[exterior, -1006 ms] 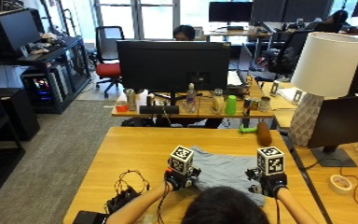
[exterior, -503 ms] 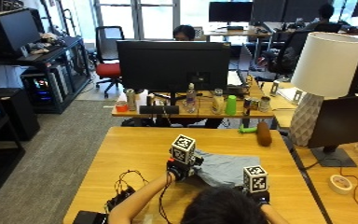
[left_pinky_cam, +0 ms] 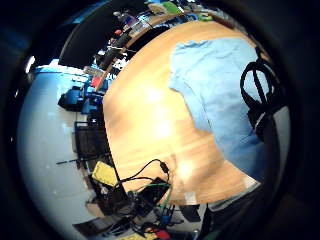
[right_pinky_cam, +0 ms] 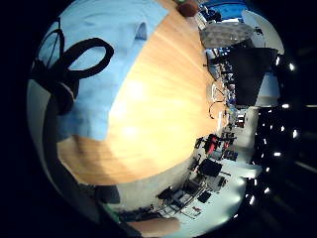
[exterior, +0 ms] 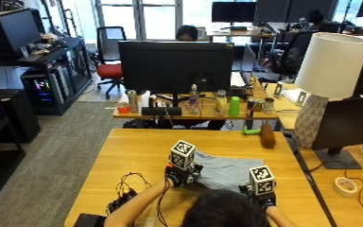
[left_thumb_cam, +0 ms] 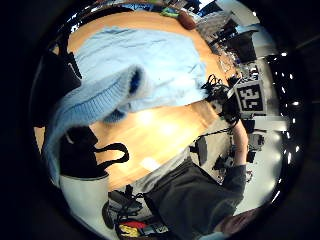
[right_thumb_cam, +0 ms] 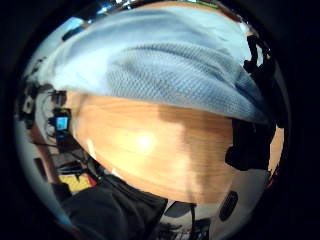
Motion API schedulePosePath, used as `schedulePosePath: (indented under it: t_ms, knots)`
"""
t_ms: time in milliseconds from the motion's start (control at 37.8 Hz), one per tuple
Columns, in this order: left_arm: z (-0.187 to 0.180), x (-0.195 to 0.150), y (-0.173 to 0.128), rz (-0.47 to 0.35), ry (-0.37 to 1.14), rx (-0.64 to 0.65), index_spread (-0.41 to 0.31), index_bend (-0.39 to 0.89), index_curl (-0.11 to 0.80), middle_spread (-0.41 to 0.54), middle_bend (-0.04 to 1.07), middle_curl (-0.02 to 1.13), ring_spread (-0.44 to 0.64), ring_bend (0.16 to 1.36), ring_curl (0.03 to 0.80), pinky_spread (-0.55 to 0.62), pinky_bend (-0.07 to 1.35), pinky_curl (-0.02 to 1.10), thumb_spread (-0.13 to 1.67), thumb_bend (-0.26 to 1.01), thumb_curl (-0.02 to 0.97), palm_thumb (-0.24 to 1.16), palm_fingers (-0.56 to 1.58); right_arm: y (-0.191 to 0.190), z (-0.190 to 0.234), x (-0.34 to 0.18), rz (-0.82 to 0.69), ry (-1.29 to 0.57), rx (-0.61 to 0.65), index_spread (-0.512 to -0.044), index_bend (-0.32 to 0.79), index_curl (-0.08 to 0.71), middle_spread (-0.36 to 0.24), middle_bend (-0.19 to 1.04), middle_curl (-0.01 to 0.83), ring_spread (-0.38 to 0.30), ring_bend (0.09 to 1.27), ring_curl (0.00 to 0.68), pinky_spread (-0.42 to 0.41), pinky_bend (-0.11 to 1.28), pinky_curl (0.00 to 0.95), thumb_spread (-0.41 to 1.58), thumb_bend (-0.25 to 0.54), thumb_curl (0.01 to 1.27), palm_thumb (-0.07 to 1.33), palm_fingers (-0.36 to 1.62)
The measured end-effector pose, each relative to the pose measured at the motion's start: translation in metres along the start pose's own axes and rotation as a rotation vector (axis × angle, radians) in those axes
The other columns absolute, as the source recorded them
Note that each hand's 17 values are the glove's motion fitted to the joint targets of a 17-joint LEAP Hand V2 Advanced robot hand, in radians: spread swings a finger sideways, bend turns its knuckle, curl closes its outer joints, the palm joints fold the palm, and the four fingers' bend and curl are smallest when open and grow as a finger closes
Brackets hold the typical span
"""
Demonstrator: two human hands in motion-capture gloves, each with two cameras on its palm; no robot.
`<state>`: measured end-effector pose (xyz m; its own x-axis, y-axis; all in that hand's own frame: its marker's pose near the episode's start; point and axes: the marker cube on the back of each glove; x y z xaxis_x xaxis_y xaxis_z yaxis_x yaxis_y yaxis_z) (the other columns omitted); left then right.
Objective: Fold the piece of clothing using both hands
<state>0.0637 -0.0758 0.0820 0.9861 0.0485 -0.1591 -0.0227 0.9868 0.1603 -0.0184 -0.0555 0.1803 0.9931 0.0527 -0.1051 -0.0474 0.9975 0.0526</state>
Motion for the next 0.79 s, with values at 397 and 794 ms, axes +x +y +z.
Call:
schedulePosePath:
  t_ms: [397, 794]
  knots:
    - [-0.011, -0.001, 0.065, 0.087, 0.108, -0.197, -0.262, 0.15, 0.423, -0.319, 0.38, 0.56, -0.36, 0.55, 0.471, -0.37, 0.42, 0.44, 0.62, -0.02, 0.835, 0.94, 1.19, 0.033, -0.055, 0.005, -0.048, -0.058, 0.001, -0.251, 0.15, 0.298, -0.154, 0.37, 0.489, -0.212, 0.6, 0.45, -0.258, 0.46, 0.401, 1.2, 0.111, 0.39, 1.05, 1.24]
    - [-0.038, -0.016, 0.031, 0.158, 0.075, -0.295, -0.273, 0.17, 0.438, -0.322, 0.4, 0.58, -0.36, 0.57, 0.483, -0.38, 0.4, 0.44, 0.63, -0.02, 0.876, 0.93, 1.22, 0.008, -0.123, 0.003, -0.038, 0.071, -0.186, -0.254, 0.19, 0.353, -0.16, 0.38, 0.499, -0.217, 0.58, 0.451, -0.249, 0.41, 0.397, 1.21, 0.074, 0.39, 1.08, 1.21]
